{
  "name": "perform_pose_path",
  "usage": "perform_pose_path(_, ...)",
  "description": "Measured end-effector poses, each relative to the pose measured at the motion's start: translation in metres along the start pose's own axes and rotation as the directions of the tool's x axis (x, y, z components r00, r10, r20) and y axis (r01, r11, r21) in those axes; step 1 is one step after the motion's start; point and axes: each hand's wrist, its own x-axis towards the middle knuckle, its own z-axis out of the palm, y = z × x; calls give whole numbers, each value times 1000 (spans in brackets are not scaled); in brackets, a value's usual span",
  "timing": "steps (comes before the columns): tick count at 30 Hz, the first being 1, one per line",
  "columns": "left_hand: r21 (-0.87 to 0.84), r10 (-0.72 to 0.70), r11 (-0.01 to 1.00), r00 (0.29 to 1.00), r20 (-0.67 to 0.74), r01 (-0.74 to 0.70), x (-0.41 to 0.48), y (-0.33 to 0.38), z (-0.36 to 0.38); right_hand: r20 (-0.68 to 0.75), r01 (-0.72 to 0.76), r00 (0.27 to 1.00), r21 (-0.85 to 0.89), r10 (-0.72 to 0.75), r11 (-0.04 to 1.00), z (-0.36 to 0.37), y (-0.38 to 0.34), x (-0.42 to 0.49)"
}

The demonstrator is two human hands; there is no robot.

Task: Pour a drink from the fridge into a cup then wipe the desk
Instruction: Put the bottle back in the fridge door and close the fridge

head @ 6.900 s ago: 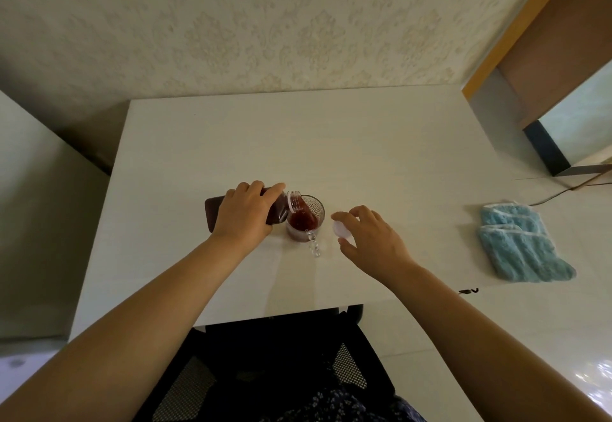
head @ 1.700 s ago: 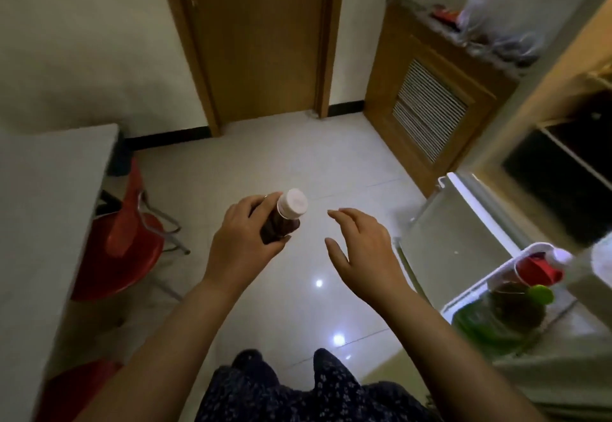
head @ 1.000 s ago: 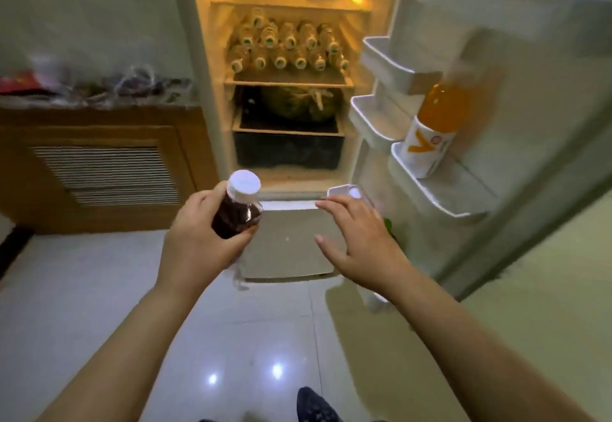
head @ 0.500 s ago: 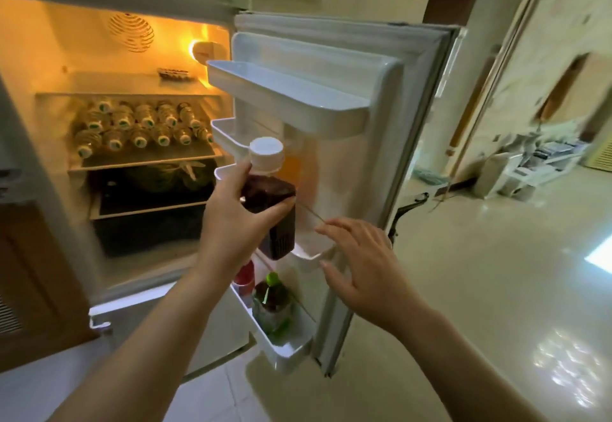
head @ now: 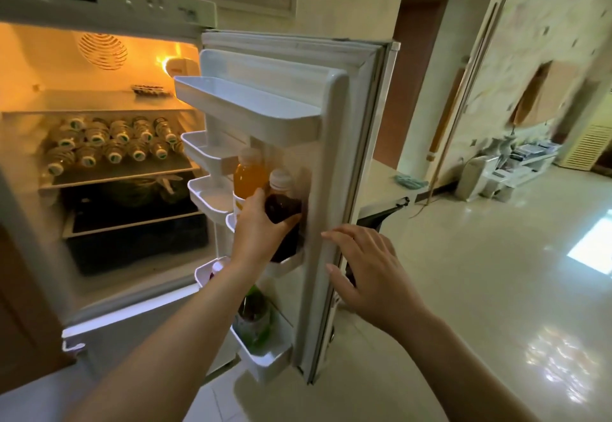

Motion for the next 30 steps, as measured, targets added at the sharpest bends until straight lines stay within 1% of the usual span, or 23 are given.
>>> perform_pose_path(2, 39, -9, 999, 1000, 23, 9, -1, -5, 1, -2, -9, 1000, 13, 9, 1000, 3, 3, -2)
perform_pose_path(5, 196, -9, 980, 995, 97, -10, -4, -8, -1, -2, -16, 1000, 23, 16, 1000, 10, 9, -6)
perform_pose_path(6, 222, -6, 975, 994, 110, -19, -8, -7, -4, -8, -26, 1000, 34, 27, 999, 11, 12, -6)
perform_pose_path(8, 266, 42, 962, 996, 80, -62, -16, -7, -15, -44, -63, 997, 100, 68, 993, 11, 19, -6)
perform_pose_path(9, 314, 124, 940, 991, 43, -131, -20, -8, -22, -77, -93, 991, 157, 106, 983, 13, 23, -4)
perform_pose_path(10, 373, 239, 900, 971, 13, -227, -23, -10, -28, -103, -133, 982, 234, 160, 963, 15, 28, -3)
perform_pose_path(11, 418, 360, 848, 933, -3, -326, -25, -11, -35, -110, -175, 969, 324, 221, 930, 18, 32, 0)
perform_pose_path(12, 447, 455, 796, 891, 1, -407, -25, -10, -40, -100, -209, 958, 407, 270, 889, 21, 34, 3)
perform_pose_path(14, 494, 570, 695, 819, 63, -522, -22, -4, -47, -59, -233, 952, 500, 301, 834, 30, 37, 10)
perform_pose_path(16, 545, 636, 591, 759, 137, -594, -17, 4, -50, -54, -218, 957, 520, 286, 826, 39, 35, 16)
perform_pose_path(18, 579, 661, 512, 721, 207, -635, -14, 14, -51, -85, -202, 954, 523, 287, 828, 46, 34, 18)
perform_pose_path(22, 598, 677, 417, 672, 298, -685, -12, 32, -50, -152, -158, 953, 489, 262, 858, 53, 33, 17)
perform_pose_path(24, 606, 684, 386, 656, 318, -696, -11, 42, -52, -183, -117, 956, 475, 228, 872, 56, 30, 15)
perform_pose_path(26, 614, 690, 379, 654, 311, -692, -10, 51, -57, -221, -56, 960, 446, 170, 893, 58, 22, 14)
perform_pose_path(30, 647, 724, 369, 643, 250, -667, -10, 64, -72, -253, 100, 967, 412, 8, 906, 62, 2, 10)
